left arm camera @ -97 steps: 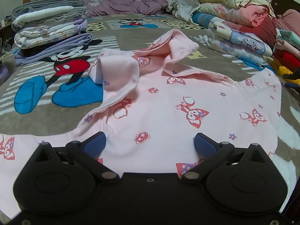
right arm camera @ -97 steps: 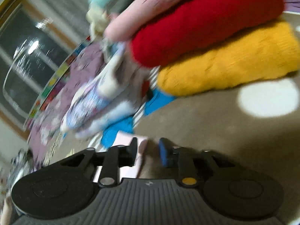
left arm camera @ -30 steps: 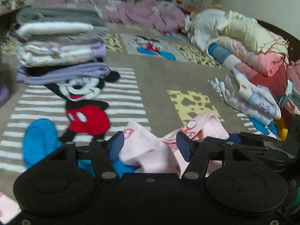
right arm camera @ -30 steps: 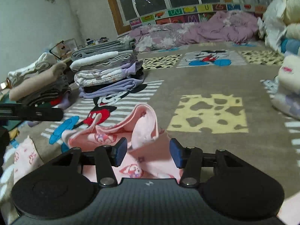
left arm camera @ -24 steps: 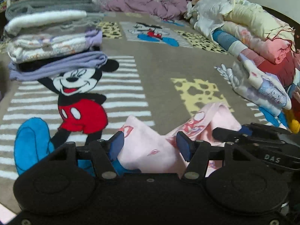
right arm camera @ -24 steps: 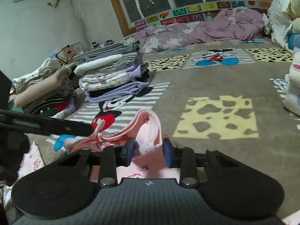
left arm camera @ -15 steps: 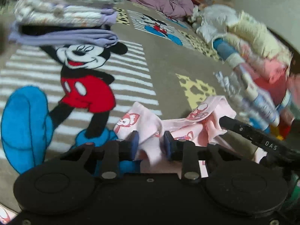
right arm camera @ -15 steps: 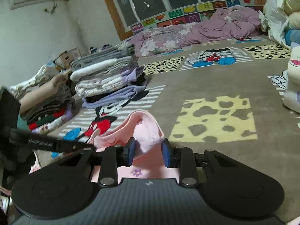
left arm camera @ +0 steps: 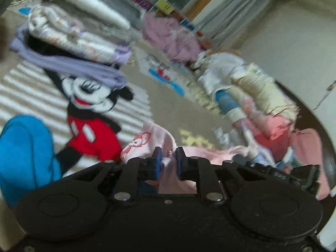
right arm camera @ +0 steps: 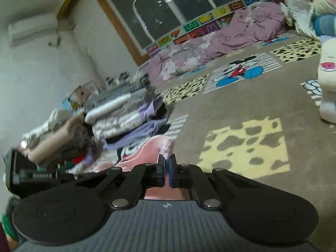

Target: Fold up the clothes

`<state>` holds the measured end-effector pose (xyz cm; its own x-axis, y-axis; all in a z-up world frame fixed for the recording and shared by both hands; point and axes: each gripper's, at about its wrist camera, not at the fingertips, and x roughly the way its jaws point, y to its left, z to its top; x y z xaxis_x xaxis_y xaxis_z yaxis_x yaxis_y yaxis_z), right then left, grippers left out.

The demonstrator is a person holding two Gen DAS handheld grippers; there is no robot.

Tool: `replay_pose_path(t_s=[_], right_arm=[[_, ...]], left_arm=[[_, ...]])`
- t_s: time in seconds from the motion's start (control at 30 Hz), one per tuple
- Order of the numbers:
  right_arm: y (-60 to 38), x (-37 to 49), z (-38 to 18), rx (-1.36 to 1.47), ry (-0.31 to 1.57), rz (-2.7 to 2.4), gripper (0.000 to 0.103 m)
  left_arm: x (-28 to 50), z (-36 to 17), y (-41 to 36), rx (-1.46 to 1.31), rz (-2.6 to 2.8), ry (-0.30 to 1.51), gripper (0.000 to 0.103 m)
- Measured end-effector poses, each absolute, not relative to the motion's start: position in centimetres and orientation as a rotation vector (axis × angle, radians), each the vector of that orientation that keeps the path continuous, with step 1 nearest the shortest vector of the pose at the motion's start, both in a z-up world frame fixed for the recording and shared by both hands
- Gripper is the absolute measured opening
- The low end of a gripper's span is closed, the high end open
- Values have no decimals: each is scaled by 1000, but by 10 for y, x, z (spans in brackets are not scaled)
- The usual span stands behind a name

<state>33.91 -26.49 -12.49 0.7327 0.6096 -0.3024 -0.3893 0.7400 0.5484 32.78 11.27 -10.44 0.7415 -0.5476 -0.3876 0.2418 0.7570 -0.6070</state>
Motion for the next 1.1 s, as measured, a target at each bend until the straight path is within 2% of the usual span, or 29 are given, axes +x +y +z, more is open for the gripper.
replay_pose_path(t_s=[0.13,0.4,0.43,0.47,0.53,0.6,0.67,0.7,0.73,0.9,1.0,1.03,1.1], right_arm=[[-280,348,-124,517,478,549,5],[-298,374,-139,544,541,459,5],[-299,378,-142,547,559,450,5],[-300,381,-145,551,576,441,5],[-300,383,-148,558,593,434,10],[-300,385,-151,570,605,438,12],[-300,387,-152,585,618,450,26],[-299,388,-153,582,624,449,42],[-299,389,-154,579,630,446,47],[-304,401,-162,614,676,446,47],[-303,408,-168,598,716,446,47],[-300,412,-170,585,730,448,47],[-295,417,-171,564,750,458,47]], left_arm=[[332,-107,124,-562,-435,587,12],[343,-121,148,-482,-214,718,13],[344,-121,149,-491,-215,721,16],[346,-122,149,-500,-215,724,32],[349,-121,149,-499,-221,718,55],[355,-121,148,-499,-220,717,55],[364,-125,146,-506,-219,729,55],[369,-126,146,-508,-218,737,55],[372,-128,146,-516,-219,746,55],[387,-134,148,-535,-240,773,52],[391,-135,148,-524,-244,780,43],[392,-135,147,-519,-247,783,36],[393,-136,147,-512,-249,783,34]])
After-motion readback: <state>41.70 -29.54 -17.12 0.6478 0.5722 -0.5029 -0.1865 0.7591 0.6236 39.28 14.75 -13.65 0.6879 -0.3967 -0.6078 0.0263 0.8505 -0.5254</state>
